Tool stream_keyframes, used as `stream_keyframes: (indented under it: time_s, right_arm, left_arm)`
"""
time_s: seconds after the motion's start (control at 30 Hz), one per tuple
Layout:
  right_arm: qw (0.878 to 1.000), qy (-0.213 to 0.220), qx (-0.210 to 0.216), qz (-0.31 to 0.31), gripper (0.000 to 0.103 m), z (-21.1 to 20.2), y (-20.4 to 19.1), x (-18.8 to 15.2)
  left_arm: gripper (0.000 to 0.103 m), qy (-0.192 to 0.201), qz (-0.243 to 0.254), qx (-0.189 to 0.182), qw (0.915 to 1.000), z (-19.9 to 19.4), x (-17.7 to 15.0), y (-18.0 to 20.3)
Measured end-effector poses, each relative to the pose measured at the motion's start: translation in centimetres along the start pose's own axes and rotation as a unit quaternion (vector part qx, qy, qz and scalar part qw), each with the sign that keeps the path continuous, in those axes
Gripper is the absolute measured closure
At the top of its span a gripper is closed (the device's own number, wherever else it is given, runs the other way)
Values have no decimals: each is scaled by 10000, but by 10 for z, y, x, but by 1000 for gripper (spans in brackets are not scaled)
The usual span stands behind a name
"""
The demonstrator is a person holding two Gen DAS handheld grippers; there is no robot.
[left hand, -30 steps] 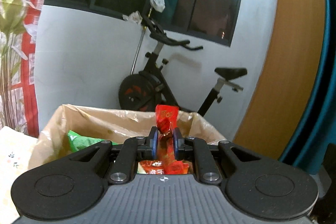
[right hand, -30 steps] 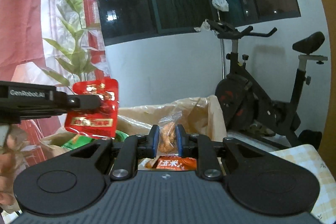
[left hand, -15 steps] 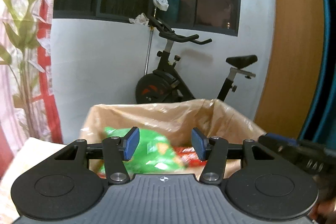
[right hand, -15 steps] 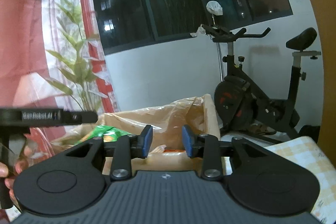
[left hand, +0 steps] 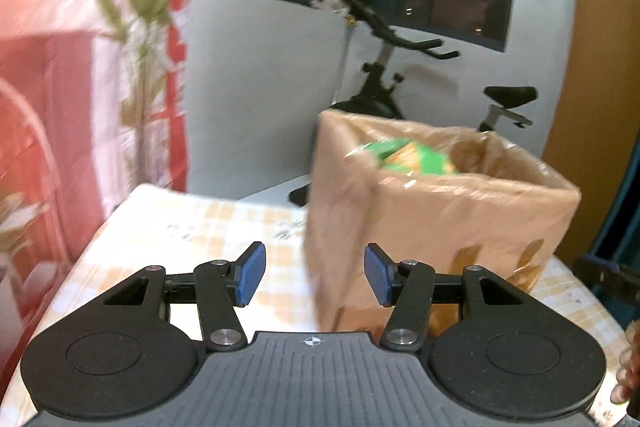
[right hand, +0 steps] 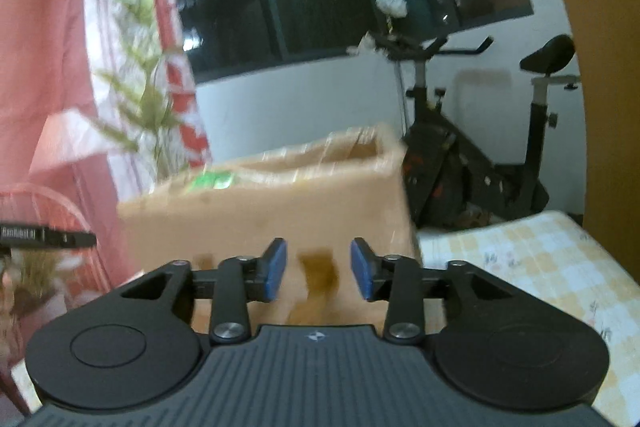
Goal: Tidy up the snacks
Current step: 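Lower the right tool to the blue-and-white printed packet and grasp it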
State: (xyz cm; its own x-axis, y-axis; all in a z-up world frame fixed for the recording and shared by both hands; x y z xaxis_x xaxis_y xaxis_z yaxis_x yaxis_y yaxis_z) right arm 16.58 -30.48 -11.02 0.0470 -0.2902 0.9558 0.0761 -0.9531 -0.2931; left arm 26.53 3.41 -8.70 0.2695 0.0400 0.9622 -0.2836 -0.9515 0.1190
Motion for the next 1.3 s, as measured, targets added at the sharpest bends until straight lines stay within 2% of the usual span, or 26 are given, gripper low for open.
stream_keyframes:
  time_s: [0.23,0.47,0.57,0.63,0.73,1.07,1.23,1.3]
  right_arm:
    - [9944,-981,326,-202,58,13,-22,-57]
    - [9759,-1909,889,-570,53,54,-50,-108]
    - [9676,-2025,1220,-888,43,66,-64,-119]
    - [9614,-2046,1455,-1124,32,72,-72,-123]
    - [9565,-2012,1653,-1318,24,80,-80,-126]
    - [9443,-2137,1952,-1566,20,105,-94,-134]
    - [9350,-2320,2101,-1665,17,110,-102,-144]
    - [9314,-2520,2062,-1629,18,113,-102,-150]
  left_arm:
    - [46,-194,-144,112,9996,-1,-22,-18]
    - [46,-372,-342,35,9987,7,-46,-18]
    - [46,-455,-421,2,9981,9,-56,-16]
    - [46,-503,-439,-38,9978,8,-62,-14]
    - [46,-571,-357,-127,9976,6,-71,-10]
    - [46,-718,-332,-162,9967,4,-82,-11]
    - [46,-815,-382,-135,9958,5,-86,-11]
    - [46,-844,-382,-122,9956,5,-88,-11]
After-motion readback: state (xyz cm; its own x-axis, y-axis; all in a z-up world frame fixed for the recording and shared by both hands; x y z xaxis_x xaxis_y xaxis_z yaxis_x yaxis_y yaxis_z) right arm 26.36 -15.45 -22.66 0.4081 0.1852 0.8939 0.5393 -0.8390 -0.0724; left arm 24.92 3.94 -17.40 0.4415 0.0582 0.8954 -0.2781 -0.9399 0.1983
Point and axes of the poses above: each gripper's, at about its wrist camera, not at the fingertips, and z roughly the way its jaws point, y to its right, x to its top, the point moved 4 cm from there along z, roughly the way its jaws point, and after that the axes turned 14 degrees about y, right-handed, at the moved point
